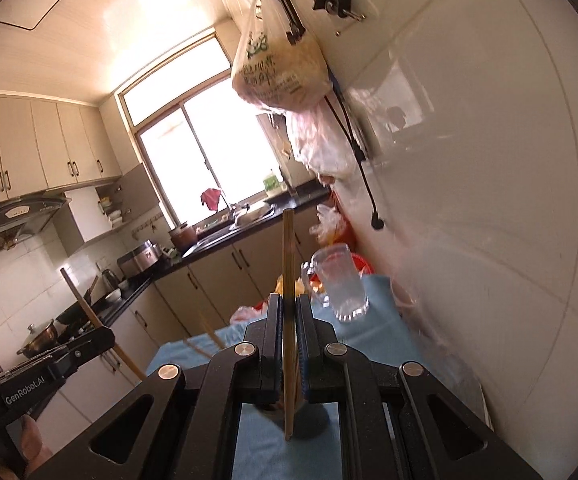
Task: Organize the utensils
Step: 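Lower both held chopsticks down into the black cup, then open both tools to release the chopsticks into the cup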
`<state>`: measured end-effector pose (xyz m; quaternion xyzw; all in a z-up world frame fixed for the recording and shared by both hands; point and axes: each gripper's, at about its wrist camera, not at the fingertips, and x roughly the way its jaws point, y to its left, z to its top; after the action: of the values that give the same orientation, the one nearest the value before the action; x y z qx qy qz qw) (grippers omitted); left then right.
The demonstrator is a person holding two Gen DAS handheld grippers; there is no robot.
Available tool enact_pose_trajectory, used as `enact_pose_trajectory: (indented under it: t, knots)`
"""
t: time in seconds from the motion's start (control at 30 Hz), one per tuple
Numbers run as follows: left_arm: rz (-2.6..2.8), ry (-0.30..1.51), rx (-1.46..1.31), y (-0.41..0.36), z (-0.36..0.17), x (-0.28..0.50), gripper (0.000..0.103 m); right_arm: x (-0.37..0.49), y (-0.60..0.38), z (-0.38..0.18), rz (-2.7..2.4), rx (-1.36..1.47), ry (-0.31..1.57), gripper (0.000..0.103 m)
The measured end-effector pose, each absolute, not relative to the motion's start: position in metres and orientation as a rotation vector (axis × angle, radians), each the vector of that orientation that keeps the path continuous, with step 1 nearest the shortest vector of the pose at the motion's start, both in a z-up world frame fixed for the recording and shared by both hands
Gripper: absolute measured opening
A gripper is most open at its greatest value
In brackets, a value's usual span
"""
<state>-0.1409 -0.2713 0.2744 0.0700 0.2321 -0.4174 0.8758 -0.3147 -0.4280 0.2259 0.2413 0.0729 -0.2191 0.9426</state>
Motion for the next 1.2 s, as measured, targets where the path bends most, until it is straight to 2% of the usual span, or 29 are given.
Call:
enact_pose_trajectory:
  t: [0.27,0.63,0.93,0.97,1.07,1.13,1.2]
  knots:
    - [-0.878,0.504,0.125,-0.308,0.264,-0.109,0.006,-0.274,-0.441,0.237,-0.460,0.467,0.152,0.007]
    - [-0.840,0.609,0.138,-0.314,0.204,-0.076,0.006,-0.228,-0.454,0.189,-0.450,0.486,0.298,0.007]
    - [-0.816,0.630,0.123,-0.306,0.189,-0.069,0.007,-0.221,-0.464,0.166,-0.451,0.529,0.346,0.008]
    - [-0.814,0.632,0.119,-0.305,0.188,-0.068,0.009,-0.221,-0.465,0.166,-0.449,0.531,0.346,0.008]
    - [-0.806,0.626,0.107,-0.301,0.189,-0.067,0.029,-0.223,-0.465,0.169,-0.451,0.531,0.338,0.010]
    - [-0.801,0.610,0.097,-0.296,0.192,-0.070,0.030,-0.224,-0.464,0.172,-0.453,0.529,0.332,0.015]
    - [-0.799,0.595,0.095,-0.292,0.196,-0.074,0.036,-0.227,-0.463,0.176,-0.461,0.523,0.322,0.027]
